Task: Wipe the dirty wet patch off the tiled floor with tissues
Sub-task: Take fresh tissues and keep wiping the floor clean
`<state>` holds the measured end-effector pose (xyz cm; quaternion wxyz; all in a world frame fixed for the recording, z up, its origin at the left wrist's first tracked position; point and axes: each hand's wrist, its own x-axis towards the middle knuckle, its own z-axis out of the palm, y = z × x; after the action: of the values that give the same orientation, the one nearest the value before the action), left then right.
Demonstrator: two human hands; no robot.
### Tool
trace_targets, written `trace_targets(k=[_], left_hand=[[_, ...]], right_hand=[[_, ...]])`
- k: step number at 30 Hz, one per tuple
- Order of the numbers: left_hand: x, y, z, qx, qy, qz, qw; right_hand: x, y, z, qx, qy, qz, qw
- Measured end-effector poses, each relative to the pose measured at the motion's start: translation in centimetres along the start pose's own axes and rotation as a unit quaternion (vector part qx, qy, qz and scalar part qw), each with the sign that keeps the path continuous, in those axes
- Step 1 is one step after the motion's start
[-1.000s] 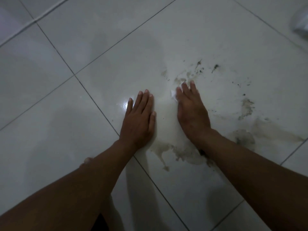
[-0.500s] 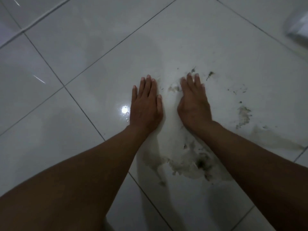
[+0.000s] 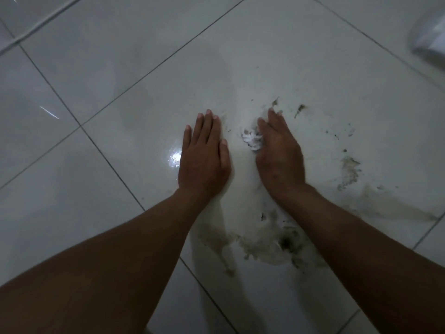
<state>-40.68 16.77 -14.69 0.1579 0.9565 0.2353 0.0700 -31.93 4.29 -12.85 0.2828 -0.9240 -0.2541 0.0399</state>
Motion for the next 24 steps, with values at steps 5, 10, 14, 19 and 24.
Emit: trace_targets(k=[5,10,14,19,24], left_hand=[[-0.1,-0.1,0.1,0.003,0.002,0.002,1.0],[0.1,-0.3,0.2,-0.02,0.012,0.005,1.0],[0.2,-0.5,-0.2,-0.056,0.009,0.0,0.998],[-0.4,-2.1,-0.9,-0.035,0.017,-0.005,0.999],[-0.6,-2.6,-0.5,-0.01,0.014,-0.012,1.0]], right_hand=[[-2.7,-2.4,1.9,-0.017,-0.081,-0.072,0.994],[-2.1,1.0,1.5,-0.058,-0.054,-0.143,0.987],[2.6,-0.3,2.5,0.001,-0.041,-0.069,0.997],[3.9,-2.2,3.1,-0.037,-0.095,-0.14,0.985],[-0.5,0.0,1.4,-0.098,-0.03,-0.129,0.986]])
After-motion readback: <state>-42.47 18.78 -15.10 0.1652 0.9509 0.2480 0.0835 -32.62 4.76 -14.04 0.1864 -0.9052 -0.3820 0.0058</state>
